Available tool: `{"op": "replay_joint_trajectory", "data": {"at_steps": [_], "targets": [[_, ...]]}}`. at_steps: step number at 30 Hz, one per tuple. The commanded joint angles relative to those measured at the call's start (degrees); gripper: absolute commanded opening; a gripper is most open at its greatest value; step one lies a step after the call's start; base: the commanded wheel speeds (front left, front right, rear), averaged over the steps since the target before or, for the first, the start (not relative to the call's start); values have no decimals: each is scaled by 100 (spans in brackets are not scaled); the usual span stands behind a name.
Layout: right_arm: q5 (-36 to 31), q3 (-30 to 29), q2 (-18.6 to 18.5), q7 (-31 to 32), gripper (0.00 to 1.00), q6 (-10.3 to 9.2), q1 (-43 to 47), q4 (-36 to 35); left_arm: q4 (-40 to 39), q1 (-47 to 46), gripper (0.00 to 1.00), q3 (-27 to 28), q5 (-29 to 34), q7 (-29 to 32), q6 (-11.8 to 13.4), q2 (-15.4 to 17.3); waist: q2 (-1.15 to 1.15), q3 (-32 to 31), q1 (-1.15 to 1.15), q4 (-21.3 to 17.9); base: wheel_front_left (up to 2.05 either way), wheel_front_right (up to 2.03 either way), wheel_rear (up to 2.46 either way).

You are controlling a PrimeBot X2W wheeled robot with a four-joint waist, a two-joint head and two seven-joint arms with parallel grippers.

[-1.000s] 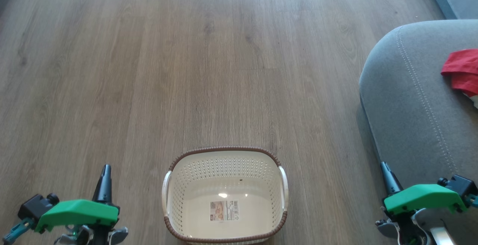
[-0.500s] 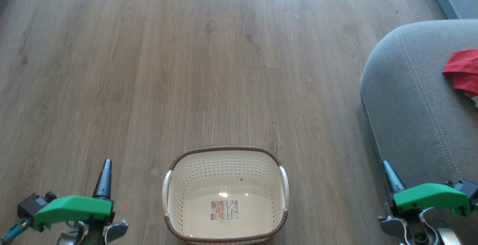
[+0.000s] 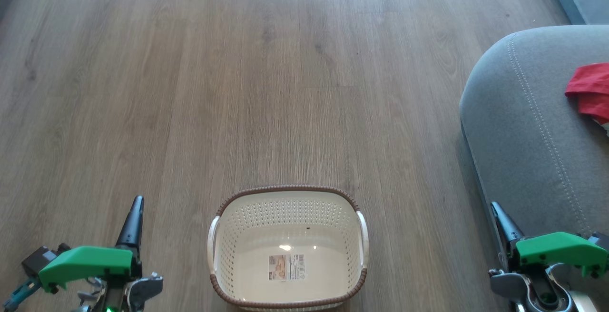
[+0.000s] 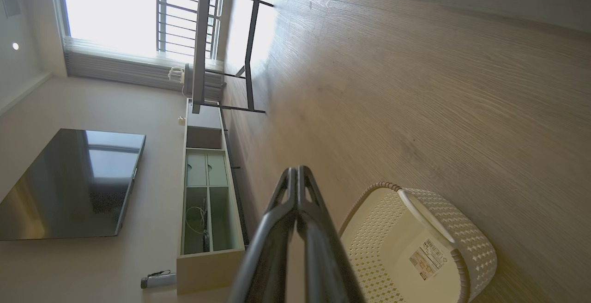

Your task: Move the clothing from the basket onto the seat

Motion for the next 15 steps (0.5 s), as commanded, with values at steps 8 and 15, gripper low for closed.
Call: {"op": "replay_joint_trajectory", "data": {"at_steps": [8, 15], "targets": [[609, -61, 20, 186, 0, 36, -363, -278, -274, -399, 0, 192, -675, 194, -34, 48, 0, 7, 0, 11, 0, 0, 0], [1096, -178, 49, 324, 0, 38, -381, -322, -325, -444, 0, 207, -1216, 329, -37, 50, 0, 13, 0, 21, 0, 0, 0]]}}
